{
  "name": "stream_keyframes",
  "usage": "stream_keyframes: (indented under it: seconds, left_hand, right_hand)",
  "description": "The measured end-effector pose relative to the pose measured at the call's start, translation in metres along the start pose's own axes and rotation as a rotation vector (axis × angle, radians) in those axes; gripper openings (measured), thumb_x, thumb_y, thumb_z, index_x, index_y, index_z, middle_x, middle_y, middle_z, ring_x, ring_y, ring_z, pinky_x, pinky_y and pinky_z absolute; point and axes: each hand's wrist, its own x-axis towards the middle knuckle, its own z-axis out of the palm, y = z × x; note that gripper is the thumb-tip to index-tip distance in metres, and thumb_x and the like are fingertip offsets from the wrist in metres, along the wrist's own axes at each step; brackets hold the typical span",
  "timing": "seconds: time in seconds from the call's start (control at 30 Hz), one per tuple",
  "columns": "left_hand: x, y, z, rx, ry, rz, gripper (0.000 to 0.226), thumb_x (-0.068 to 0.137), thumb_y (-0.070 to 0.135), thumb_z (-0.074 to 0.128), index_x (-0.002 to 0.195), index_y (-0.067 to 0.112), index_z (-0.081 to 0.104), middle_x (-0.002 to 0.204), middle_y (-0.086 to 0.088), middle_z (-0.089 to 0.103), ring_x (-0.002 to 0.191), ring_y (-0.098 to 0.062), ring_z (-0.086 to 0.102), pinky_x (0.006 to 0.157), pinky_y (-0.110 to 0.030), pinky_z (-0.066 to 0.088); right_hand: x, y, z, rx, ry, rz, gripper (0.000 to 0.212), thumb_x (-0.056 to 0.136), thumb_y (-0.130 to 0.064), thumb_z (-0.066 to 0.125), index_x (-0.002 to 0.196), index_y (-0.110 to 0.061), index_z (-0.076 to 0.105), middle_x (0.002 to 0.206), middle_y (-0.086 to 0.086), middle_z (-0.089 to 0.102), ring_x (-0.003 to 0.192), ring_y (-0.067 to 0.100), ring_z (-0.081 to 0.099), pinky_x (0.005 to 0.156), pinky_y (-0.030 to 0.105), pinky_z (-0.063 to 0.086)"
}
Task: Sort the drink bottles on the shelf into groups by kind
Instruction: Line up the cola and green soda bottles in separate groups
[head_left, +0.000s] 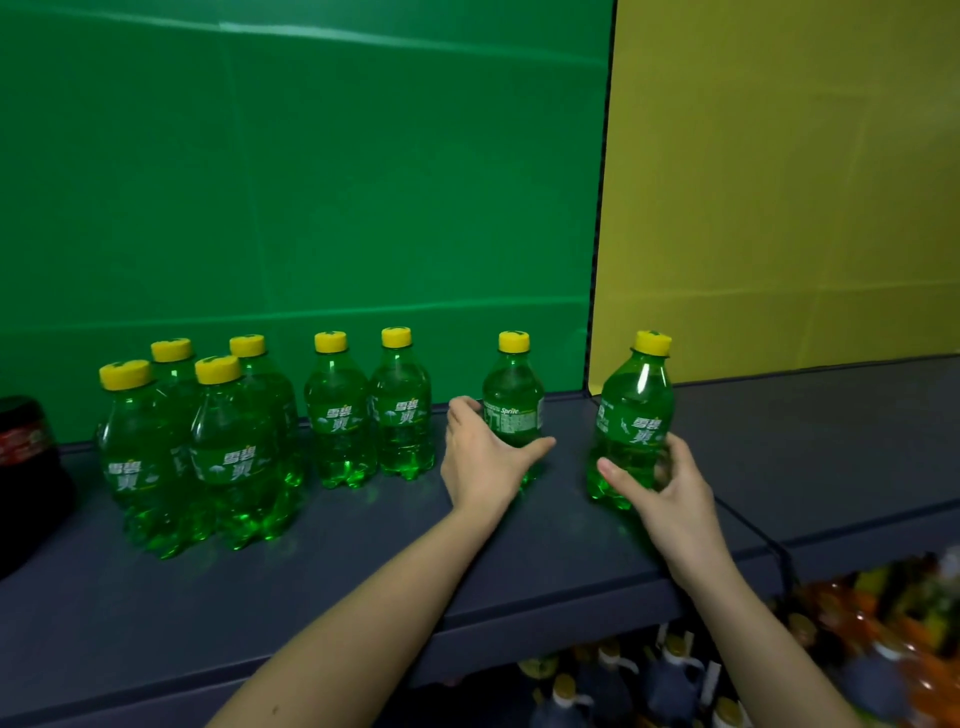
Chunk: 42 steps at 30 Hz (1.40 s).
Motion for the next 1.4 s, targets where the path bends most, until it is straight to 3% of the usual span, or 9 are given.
stream_keyframes:
  seconds: [0.27,0.4,0.5,0.7,0.93,1.03,1.2,1.33,1.4]
  left_hand:
    - [0.000,-0.023,-0.047,-0.206,-0.227,0.025,0.073,0.060,0.016,0.080,0.115,0.017,0.031,0.111,-0.002,0.054,0.101,-0.020,0.056,0.087,-0.027,0.045]
    - [-0.009,-0.037,-0.077,-0.370,-0.401,0.021,0.069,0.073,0.002,0.073,0.122,0.016,0.027,0.110,0.001,0.055,0.090,-0.002,0.055,0.075,-0.007,0.044]
    - [-0.011,-0.041,-0.081,-0.340,-0.307,0.025,0.091,0.054,0.026,0.089,0.121,0.021,0.027,0.117,0.006,0.053,0.105,-0.007,0.055,0.093,-0.022,0.042]
    - [-0.015,-0.044,-0.088,-0.190,-0.164,0.077,0.079,0.056,0.026,0.088,0.112,0.018,0.033,0.110,0.005,0.053,0.100,-0.010,0.052,0.078,-0.012,0.035]
    - [-0.022,-0.064,-0.122,-0.202,-0.160,0.090,0.055,0.060,0.019,0.079,0.105,0.026,0.049,0.100,0.009,0.064,0.095,-0.010,0.063,0.082,-0.024,0.048]
    - [-0.024,-0.072,-0.133,-0.137,-0.104,0.072,0.071,0.057,0.034,0.086,0.113,0.022,0.046,0.111,0.006,0.058,0.103,-0.012,0.056,0.091,-0.029,0.045]
    - [-0.026,-0.075,-0.144,-0.052,0.029,0.063,0.072,0.056,0.031,0.087,0.109,0.019,0.039,0.105,0.004,0.054,0.093,-0.011,0.051,0.068,-0.002,0.036]
    - [-0.031,-0.080,-0.151,-0.029,0.027,0.122,0.058,0.067,0.018,0.081,0.111,0.017,0.043,0.094,0.016,0.054,0.085,0.011,0.052,0.067,0.004,0.033]
    - [-0.034,-0.079,-0.152,0.004,0.040,0.155,0.057,0.067,0.024,0.081,0.110,0.021,0.045,0.099,0.020,0.053,0.090,0.007,0.053,0.070,0.000,0.032]
  right_hand:
    - [-0.004,-0.005,0.000,-0.055,-0.038,-0.029,0.064,0.074,-0.024,0.075,0.129,-0.015,0.043,0.114,-0.004,0.055,0.105,0.011,0.052,0.087,0.024,0.038]
    - [-0.006,-0.009,0.001,-0.057,-0.072,-0.038,0.063,0.075,-0.020,0.074,0.130,-0.014,0.043,0.111,-0.007,0.052,0.101,0.006,0.045,0.085,0.020,0.034]
    - [-0.006,-0.012,0.002,-0.062,-0.107,-0.036,0.061,0.075,-0.017,0.074,0.129,-0.013,0.044,0.109,-0.007,0.051,0.100,0.004,0.044,0.080,0.013,0.034]
    - [-0.010,-0.019,0.015,-0.036,-0.176,-0.044,0.054,0.076,-0.016,0.073,0.123,-0.017,0.045,0.098,-0.017,0.051,0.083,-0.009,0.046,0.060,-0.008,0.034]
    - [-0.020,-0.027,0.048,0.038,-0.309,-0.058,0.054,0.074,-0.018,0.075,0.120,-0.022,0.045,0.102,-0.023,0.055,0.089,-0.014,0.050,0.065,-0.004,0.039]
    - [-0.024,-0.031,0.065,0.047,-0.359,-0.071,0.056,0.073,-0.021,0.075,0.120,-0.024,0.044,0.104,-0.021,0.054,0.094,-0.011,0.051,0.067,-0.002,0.040]
    - [-0.032,-0.040,0.087,0.029,-0.413,-0.077,0.060,0.074,-0.029,0.074,0.124,-0.026,0.041,0.113,-0.015,0.051,0.105,0.002,0.047,0.086,0.015,0.038]
    - [-0.035,-0.043,0.101,0.021,-0.425,-0.085,0.064,0.073,-0.031,0.074,0.127,-0.022,0.041,0.121,-0.009,0.051,0.112,0.007,0.045,0.092,0.023,0.037]
    - [-0.036,-0.044,0.106,0.015,-0.432,-0.089,0.064,0.073,-0.031,0.075,0.127,-0.022,0.041,0.123,-0.007,0.053,0.114,0.010,0.048,0.096,0.027,0.040]
